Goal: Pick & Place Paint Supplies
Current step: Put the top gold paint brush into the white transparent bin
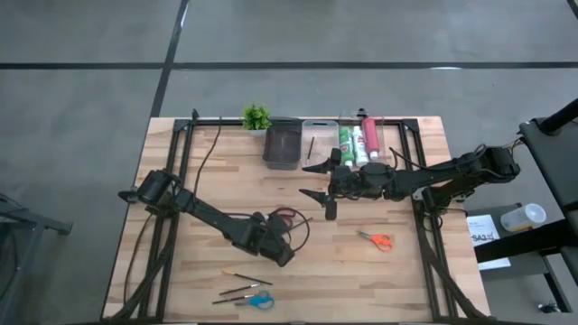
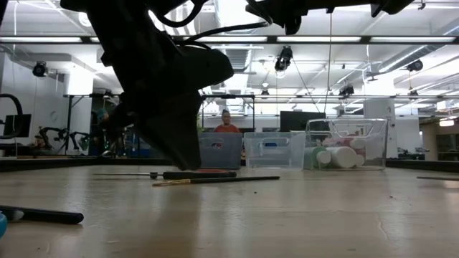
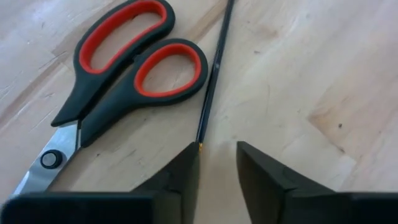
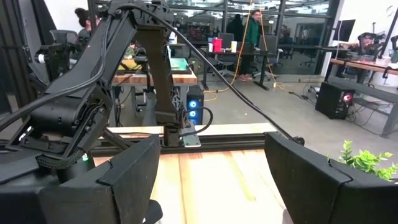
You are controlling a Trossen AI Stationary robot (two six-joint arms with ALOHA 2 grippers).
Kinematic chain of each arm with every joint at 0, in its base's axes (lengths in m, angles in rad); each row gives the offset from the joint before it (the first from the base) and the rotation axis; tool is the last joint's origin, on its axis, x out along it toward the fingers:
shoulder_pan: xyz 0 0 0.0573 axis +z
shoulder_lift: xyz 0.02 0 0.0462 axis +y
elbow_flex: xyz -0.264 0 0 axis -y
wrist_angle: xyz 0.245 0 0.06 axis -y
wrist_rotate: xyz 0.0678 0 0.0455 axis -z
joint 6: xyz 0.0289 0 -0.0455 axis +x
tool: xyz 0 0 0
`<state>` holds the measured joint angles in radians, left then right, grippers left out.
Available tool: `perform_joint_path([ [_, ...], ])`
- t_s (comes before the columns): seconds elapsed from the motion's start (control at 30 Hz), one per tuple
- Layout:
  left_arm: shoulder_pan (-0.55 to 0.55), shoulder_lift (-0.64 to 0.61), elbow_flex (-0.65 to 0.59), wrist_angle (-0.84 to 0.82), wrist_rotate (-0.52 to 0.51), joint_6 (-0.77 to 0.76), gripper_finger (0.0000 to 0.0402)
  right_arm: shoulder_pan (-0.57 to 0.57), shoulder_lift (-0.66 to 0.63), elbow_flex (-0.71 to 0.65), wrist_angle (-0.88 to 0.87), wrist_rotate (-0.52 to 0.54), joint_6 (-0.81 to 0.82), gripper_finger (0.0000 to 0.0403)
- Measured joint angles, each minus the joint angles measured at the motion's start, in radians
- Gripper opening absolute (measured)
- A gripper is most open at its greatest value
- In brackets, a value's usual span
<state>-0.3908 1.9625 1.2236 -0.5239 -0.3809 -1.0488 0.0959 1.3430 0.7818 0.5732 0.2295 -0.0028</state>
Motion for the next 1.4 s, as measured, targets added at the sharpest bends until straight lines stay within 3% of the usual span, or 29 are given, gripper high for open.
perform_joint_path([
  [0.23, 0.0, 0.0, 0.0, -0.046, 0.04, 0.052, 0.0156, 0.0, 0.0, 0.0, 0.0, 0.0, 0.0, 0.0288],
  [1.1, 0.027, 0.057, 0.006, -0.047, 0.08, 0.108, 0.0156, 0.0, 0.0, 0.0, 0.0, 0.0, 0.0, 0.0288],
  [1.23, 0.027, 0.058, 0.005, -0.046, 0.078, 0.111, 0.0136, 0.0, 0.0, 0.0, 0.0, 0.0, 0.001, 0.0288],
  [1.4, 0.028, 0.058, 0.004, -0.041, 0.072, 0.109, 0.0075, 0.0, 0.0, 0.0, 0.0, 0.0, 0.001, 0.0288],
])
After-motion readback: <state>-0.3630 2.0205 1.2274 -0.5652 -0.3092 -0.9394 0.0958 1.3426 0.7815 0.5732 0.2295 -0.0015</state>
